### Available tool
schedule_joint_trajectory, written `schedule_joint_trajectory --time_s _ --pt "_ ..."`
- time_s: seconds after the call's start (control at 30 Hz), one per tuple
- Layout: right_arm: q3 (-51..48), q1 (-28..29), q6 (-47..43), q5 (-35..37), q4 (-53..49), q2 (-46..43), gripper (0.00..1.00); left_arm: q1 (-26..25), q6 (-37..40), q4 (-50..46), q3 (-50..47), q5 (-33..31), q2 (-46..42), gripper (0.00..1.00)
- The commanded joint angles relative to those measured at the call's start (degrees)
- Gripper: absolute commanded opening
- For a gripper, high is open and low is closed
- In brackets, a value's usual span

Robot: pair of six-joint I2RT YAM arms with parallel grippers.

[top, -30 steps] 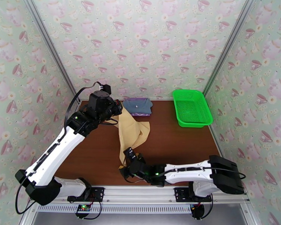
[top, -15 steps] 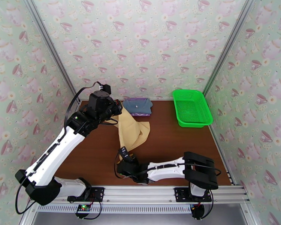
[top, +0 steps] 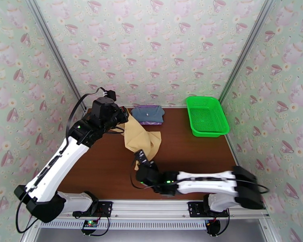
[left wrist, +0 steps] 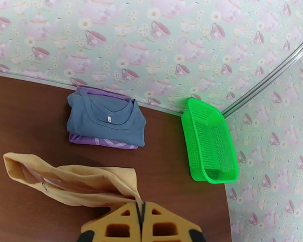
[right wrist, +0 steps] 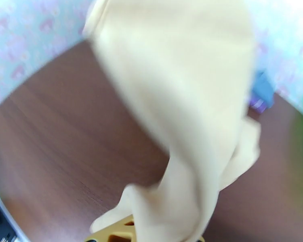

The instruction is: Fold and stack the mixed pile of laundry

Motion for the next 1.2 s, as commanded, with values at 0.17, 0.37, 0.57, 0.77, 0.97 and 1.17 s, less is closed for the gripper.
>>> schedule_joint_trajectory --time_s 0.17,0.37,0.57,0.77,0.97,1.17 --pt "18.57 0.04 -18.49 -5.51 -39.57 -12.97 0.00 0.53 3.71 -11.08 5.90 -0.37 -4.78 0.00" --pt "36.92 -0.01 -28.56 -5.60 -57.57 -12.01 0.00 -1.24 3.64 -17.72 8.36 -0.75 -10.77 0.00" --pt "50.52 0.03 -35.24 -14.12 -66.10 -9.98 0.00 -4.11 0.96 -22.15 8.48 -0.98 -18.35 0.00" --pt "62.94 0.04 -35.53 -21.06 -71.46 -6.69 0.00 -4.71 -1.51 -25.02 7.40 -0.77 -24.50 0.00" --pt "79.23 0.01 -38.80 -20.54 -74.78 -2.10 0.00 -4.76 -1.02 -26.00 11.04 -0.43 -23.73 0.00" --pt "88.12 0.03 -45.03 -15.96 -71.42 0.15 0.00 -4.79 0.55 -25.14 14.75 1.78 -19.43 0.00"
